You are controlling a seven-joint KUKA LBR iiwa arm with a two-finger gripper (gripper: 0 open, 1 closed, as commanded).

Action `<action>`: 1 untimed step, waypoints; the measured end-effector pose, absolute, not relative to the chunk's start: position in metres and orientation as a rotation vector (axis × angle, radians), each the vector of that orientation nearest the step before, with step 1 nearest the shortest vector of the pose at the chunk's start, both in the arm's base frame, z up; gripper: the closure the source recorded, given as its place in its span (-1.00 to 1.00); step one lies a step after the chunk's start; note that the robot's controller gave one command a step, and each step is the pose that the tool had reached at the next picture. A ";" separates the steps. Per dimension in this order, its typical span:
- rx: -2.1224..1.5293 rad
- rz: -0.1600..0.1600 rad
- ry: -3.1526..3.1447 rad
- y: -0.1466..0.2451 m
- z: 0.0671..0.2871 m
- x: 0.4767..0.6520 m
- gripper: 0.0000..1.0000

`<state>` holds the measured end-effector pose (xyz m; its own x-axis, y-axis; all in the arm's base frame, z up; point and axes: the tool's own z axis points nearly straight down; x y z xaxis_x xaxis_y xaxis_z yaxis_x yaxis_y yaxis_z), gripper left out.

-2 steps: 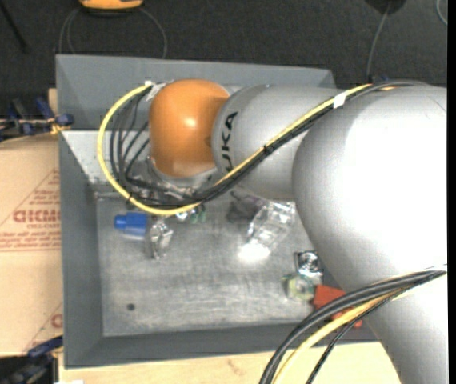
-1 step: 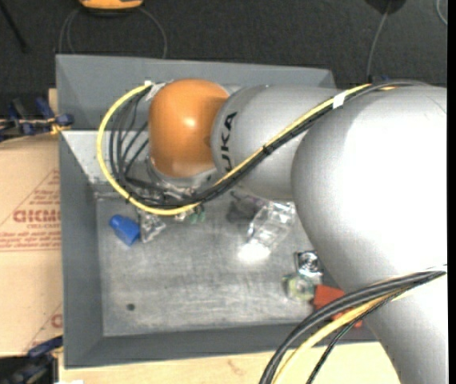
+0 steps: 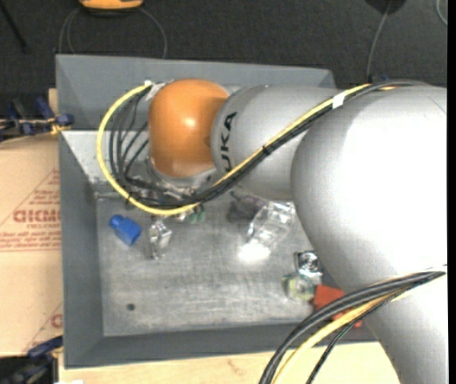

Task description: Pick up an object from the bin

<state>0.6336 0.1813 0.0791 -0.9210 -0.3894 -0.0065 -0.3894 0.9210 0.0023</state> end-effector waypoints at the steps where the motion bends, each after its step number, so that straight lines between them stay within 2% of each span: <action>1: -0.770 0.000 3.042 0.241 0.075 0.601 -1.00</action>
Offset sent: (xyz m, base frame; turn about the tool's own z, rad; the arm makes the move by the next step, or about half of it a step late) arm -0.0328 0.0575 -0.0052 -0.0895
